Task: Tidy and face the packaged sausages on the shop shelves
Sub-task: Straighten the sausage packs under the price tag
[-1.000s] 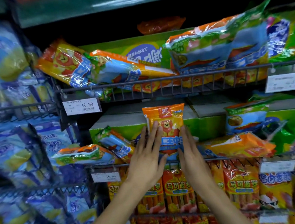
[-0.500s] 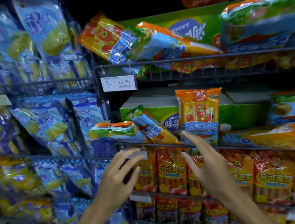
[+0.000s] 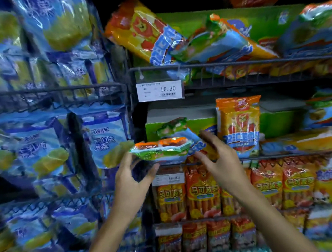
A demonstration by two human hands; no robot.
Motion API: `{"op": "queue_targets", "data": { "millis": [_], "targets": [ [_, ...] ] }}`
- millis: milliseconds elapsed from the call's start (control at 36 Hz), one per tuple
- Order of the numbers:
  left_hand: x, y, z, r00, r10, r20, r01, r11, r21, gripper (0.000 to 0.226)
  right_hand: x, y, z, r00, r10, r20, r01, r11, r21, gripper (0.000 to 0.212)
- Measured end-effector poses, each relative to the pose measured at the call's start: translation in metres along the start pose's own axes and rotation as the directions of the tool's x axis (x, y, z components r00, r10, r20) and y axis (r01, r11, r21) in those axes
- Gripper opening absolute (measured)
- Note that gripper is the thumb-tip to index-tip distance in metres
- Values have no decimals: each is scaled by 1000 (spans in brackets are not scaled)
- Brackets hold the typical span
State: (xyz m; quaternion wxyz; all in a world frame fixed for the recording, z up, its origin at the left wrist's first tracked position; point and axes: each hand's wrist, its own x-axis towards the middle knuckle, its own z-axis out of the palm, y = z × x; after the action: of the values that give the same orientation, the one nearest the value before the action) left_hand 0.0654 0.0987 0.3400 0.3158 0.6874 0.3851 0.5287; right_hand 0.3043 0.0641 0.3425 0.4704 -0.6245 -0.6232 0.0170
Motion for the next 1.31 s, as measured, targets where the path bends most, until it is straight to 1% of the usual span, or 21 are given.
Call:
{"op": "queue_targets", "data": {
  "millis": [83,139,222,306,417,472,583,611,667,722,778,833,861,889,944,1000,1056,1111,1167,1250,1306],
  "targets": [
    [10,-8,-6,998,44,39,-44,999,-3,30,3,2,0,998,43,40,-37,989,-140,63],
    [15,-14,-9,996,73,53,-72,997,-4,29,5,3,0,997,62,45,-53,981,-186,62],
    [18,-16,-13,990,121,68,-120,993,-14,31,7,6,0,999,39,14,-36,982,-184,58],
    [14,-15,-15,987,135,83,-134,991,-13,35,5,6,0,999,13,-50,-19,992,-125,54],
    [4,-17,-16,991,129,49,-130,991,21,43,-1,3,-6,986,-93,-142,87,995,-47,55],
    [-2,-17,-14,995,94,13,-95,995,29,47,-5,3,-12,972,-155,-179,153,988,-25,57],
    [-16,-13,-7,988,112,-102,-109,993,32,44,-8,6,-34,911,-306,-276,283,952,-119,58],
    [-19,-10,-6,976,154,-154,-150,988,37,42,-8,7,-41,896,-340,-284,307,939,-153,60],
    [-25,2,-6,919,289,-268,-289,956,40,39,-8,8,-58,869,-399,-293,347,913,-215,63],
    [-28,20,-7,837,424,-346,-436,899,47,38,-9,10,-76,837,-464,-288,384,875,-294,62],
    [-28,47,-8,750,546,-374,-541,831,127,36,-10,13,-95,816,-523,-248,412,825,-387,60],
    [-27,76,-8,700,640,-316,-599,767,228,32,-10,14,-114,794,-579,-185,443,760,-475,58],
    [-26,92,-7,692,678,-247,-618,734,282,29,-9,14,-122,785,-600,-154,457,729,-509,56],
    [-24,108,-4,692,706,-152,-641,697,322,27,-9,12,-130,777,-616,-127,470,703,-534,53],
    [-18,137,8,690,718,93,-701,629,336,36,-8,8,-144,761,-643,-86,495,662,-563,47],
    [-10,161,26,694,642,328,-718,578,387,59,-6,4,-157,755,-655,-33,519,628,-579,43],
    [-5,184,48,737,453,501,-676,518,525,85,-5,-3,-168,749,-661,33,544,587,-600,40],
    [0,196,70,762,267,590,-644,410,646,96,-6,-8,-177,732,-677,74,567,545,-618,38],
    [5,201,89,778,159,608,-622,335,708,88,-9,-11,-185,718,-691,80,578,527,-623,35],
    [10,197,110,786,162,596,-617,248,747,64,-16,-11,-192,700,-711,70,582,510,-633,31],
    [8,193,117,790,154,594,-613,221,758,62,-19,-9,-194,690,-720,68,576,490,-654,29]
  ]
}}
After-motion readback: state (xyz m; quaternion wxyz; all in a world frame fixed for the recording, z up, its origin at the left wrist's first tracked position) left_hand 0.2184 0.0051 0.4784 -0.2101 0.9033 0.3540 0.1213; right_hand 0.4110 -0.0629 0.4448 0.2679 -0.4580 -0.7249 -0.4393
